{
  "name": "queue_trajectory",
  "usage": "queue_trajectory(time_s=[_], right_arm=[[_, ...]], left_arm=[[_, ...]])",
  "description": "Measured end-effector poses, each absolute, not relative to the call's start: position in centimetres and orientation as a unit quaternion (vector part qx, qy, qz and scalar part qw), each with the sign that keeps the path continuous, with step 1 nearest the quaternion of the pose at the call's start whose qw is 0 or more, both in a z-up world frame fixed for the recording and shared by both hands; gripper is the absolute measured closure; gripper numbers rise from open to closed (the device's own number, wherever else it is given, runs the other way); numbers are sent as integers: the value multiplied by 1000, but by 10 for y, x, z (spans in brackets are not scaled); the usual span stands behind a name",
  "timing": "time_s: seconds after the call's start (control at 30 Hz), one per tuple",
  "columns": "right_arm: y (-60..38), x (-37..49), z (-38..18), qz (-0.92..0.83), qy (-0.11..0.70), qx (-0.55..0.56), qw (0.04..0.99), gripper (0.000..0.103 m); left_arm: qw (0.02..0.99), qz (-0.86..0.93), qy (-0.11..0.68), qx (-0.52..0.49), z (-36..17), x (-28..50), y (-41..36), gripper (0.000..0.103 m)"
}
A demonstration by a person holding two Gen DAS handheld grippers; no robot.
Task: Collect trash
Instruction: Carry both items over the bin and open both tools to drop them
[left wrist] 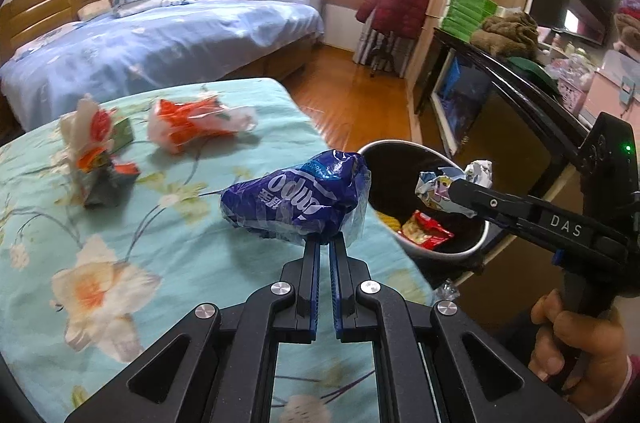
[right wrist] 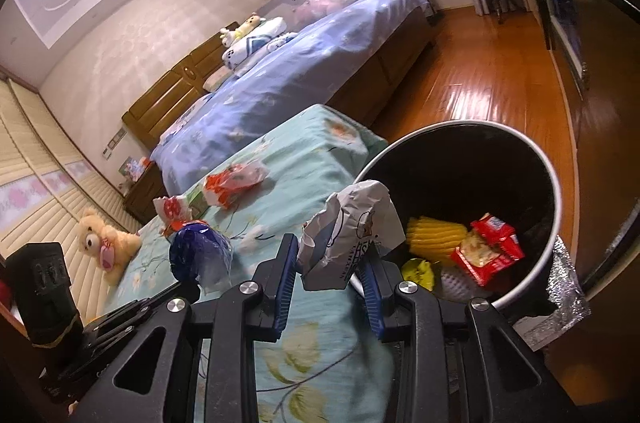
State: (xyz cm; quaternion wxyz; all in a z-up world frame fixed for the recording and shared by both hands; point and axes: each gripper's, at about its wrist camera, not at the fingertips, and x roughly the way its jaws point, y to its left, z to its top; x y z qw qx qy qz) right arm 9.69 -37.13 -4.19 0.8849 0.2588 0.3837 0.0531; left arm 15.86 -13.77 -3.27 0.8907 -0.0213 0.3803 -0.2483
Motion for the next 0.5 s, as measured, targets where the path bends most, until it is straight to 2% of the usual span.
queue_trajectory(time_s=[0.5], right_arm=[[-407,91,-47,19,383,272,882,72]], left_arm=[[880,-279,384,-3,-37,171,-189,99]])
